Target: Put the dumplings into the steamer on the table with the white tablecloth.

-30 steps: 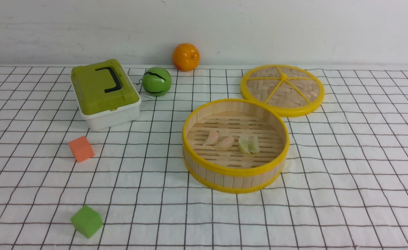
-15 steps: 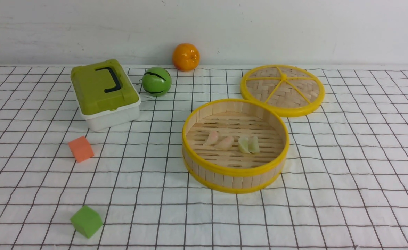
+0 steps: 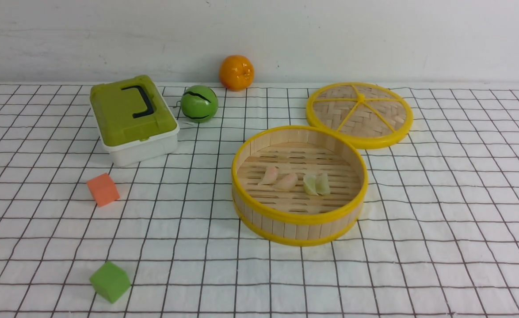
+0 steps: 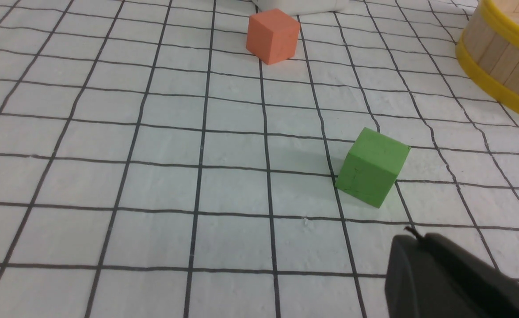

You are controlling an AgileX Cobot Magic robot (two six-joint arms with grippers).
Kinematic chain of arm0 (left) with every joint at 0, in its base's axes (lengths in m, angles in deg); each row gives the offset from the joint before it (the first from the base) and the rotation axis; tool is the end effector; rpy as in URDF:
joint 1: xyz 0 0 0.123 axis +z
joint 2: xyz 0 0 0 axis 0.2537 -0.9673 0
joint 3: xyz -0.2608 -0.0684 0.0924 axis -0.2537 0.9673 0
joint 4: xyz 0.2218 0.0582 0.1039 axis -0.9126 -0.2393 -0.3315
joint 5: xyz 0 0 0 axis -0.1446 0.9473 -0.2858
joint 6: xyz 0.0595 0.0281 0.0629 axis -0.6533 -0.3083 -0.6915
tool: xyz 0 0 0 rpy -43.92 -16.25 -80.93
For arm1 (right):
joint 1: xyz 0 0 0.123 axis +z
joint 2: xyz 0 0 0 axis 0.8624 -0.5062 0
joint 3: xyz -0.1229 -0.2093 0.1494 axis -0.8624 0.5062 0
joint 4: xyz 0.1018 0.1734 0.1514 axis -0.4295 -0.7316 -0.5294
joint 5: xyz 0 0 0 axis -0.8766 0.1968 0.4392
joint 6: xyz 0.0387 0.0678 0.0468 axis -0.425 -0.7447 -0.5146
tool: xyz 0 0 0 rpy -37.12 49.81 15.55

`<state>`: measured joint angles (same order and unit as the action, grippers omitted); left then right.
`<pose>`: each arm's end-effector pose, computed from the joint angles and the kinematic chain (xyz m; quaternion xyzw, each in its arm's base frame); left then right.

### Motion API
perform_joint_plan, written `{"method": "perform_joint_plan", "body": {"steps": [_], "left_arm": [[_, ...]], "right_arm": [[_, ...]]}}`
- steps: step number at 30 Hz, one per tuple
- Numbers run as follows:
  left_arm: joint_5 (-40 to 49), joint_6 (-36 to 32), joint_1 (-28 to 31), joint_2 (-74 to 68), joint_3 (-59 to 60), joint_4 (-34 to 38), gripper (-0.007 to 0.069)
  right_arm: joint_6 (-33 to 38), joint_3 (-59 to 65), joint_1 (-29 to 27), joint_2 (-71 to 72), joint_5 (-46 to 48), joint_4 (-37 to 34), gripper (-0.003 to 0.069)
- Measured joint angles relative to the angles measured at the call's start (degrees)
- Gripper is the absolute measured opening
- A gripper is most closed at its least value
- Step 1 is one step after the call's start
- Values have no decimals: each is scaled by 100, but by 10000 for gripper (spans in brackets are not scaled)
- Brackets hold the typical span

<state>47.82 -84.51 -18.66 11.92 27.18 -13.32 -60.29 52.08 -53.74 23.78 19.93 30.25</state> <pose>0.0520 -0.0061 0.1699 -0.0270 0.8070 -0.0778 0.5847 0.0530 0.0060 0.1725 -0.0194 0.8058 0.0497 0.5897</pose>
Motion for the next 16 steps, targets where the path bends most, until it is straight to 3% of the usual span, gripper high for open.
{"method": "perform_joint_plan", "body": {"steps": [16], "left_arm": [[0,0,0,0,0,0,-9]], "right_arm": [[0,0,0,0,0,0,147]]}}
